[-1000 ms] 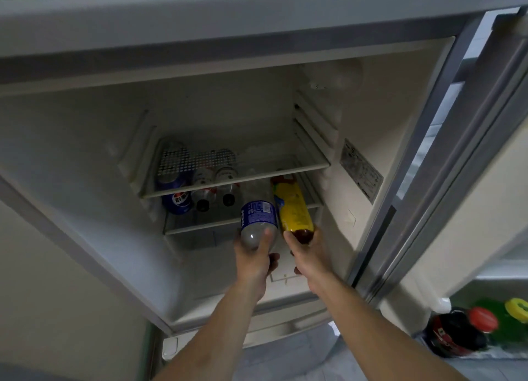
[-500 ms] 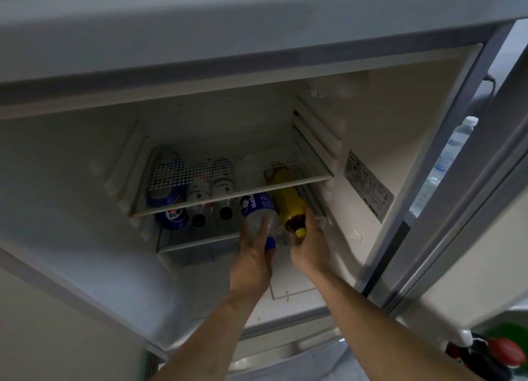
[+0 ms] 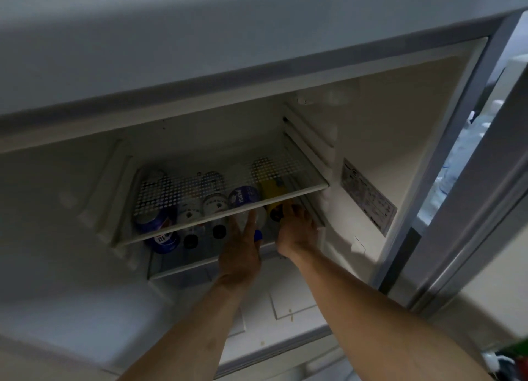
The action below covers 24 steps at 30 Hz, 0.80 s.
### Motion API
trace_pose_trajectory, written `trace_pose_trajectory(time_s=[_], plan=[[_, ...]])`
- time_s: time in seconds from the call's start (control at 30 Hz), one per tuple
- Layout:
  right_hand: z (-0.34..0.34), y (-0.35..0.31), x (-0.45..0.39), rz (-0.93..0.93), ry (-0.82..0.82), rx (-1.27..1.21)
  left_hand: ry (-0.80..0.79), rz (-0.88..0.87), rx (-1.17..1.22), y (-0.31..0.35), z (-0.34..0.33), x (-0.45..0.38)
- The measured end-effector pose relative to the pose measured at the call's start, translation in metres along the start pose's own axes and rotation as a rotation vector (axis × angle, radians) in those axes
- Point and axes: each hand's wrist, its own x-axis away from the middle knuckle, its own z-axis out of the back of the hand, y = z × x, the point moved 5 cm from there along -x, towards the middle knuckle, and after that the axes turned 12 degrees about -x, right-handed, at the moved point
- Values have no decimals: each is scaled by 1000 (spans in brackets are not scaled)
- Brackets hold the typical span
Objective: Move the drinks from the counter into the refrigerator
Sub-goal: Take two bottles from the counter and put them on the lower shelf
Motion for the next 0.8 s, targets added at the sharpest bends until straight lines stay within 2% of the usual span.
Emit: trace_pose_trajectory(time_s=[0.13,0.27,0.5,0.6,0.8], plan=[[4,3,4,22,1,5,-64,-24,3,1,4,1],[8,7,36,141,93,-57,-126,11,38,13,-9,17],[-4,41,113,309,165,-148,247,-123,318,32,-50,113],[-8,62,146,287,179,-176,325,-177,387,31,-67,146],[-24,125,226,69,154,-249,282,-255,444,37,-85,196]])
